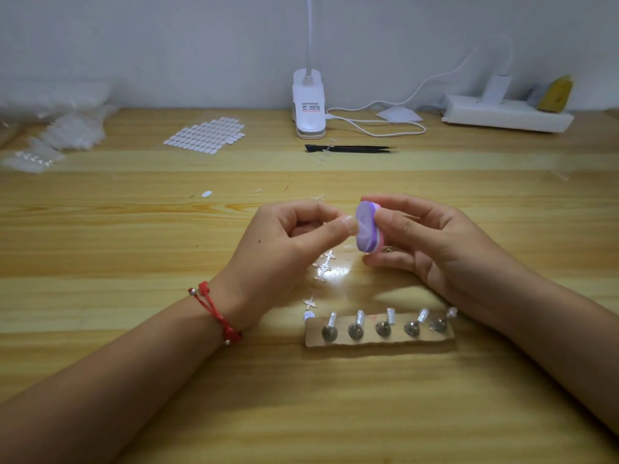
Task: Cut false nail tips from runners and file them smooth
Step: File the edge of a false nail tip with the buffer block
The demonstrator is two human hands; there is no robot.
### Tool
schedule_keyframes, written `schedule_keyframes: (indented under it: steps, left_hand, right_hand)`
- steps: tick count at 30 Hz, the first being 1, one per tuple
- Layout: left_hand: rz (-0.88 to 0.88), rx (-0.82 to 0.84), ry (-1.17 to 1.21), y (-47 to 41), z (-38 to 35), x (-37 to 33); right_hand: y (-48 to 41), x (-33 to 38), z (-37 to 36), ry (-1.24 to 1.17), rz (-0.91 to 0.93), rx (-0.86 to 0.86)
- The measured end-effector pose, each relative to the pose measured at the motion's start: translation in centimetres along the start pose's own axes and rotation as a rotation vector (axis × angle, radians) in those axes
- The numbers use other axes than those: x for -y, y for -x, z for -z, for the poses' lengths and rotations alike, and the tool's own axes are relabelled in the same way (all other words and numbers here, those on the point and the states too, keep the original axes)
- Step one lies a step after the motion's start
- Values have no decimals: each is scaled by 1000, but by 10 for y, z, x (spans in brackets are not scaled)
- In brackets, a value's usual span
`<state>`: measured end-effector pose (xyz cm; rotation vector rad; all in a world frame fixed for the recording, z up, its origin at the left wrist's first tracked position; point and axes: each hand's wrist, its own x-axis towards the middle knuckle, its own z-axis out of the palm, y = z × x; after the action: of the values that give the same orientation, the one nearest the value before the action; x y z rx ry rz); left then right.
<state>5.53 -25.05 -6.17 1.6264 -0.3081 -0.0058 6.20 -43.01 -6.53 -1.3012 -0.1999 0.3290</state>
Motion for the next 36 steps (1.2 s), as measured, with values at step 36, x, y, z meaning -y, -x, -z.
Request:
schedule_keyframes:
  steps: [36]
  left_hand:
    - [-16, -117, 64, -6, 3, -1]
  right_hand:
    - [-1, -2, -1, -20, 11, 20]
